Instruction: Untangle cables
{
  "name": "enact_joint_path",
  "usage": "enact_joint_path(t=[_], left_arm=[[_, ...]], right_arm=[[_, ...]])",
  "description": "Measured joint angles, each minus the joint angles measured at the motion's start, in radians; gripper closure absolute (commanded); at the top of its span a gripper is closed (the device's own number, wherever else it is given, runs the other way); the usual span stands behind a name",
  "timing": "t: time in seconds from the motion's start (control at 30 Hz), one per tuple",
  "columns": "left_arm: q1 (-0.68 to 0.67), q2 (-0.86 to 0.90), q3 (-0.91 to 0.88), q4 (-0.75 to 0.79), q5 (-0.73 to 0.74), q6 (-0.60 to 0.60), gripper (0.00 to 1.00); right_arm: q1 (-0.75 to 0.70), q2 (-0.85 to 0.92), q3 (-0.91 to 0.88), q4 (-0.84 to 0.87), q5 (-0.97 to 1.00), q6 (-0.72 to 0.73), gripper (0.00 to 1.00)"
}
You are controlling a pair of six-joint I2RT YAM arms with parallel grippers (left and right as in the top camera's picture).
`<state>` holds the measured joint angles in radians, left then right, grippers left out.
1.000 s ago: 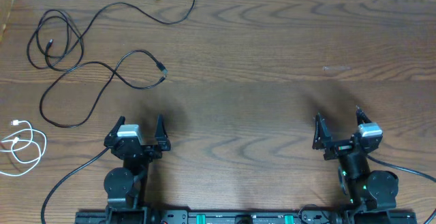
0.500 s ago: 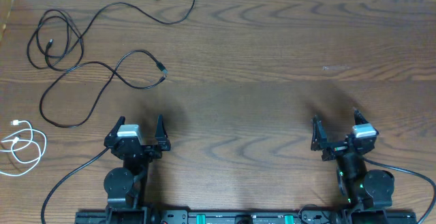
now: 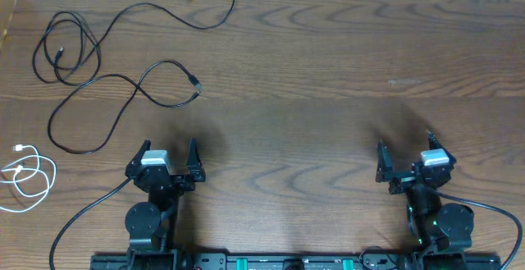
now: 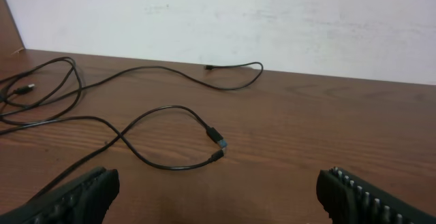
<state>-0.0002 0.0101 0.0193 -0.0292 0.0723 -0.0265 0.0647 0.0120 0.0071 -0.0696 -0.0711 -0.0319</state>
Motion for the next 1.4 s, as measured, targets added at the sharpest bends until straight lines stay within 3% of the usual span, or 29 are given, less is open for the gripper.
enact_joint_path(t=[0.23, 1.4], left_arm=[[0.0, 0.0, 0.0, 0.0, 0.0, 0.0, 0.02], [0.0, 0.0, 0.0, 0.0, 0.0, 0.0, 0.02]], right_arm=[[-0.057, 0.0, 0.0, -0.001, 0.014, -0.032, 0.01], [-0.021, 0.0, 0.0, -0.002, 0.019, 0.065, 0.01]])
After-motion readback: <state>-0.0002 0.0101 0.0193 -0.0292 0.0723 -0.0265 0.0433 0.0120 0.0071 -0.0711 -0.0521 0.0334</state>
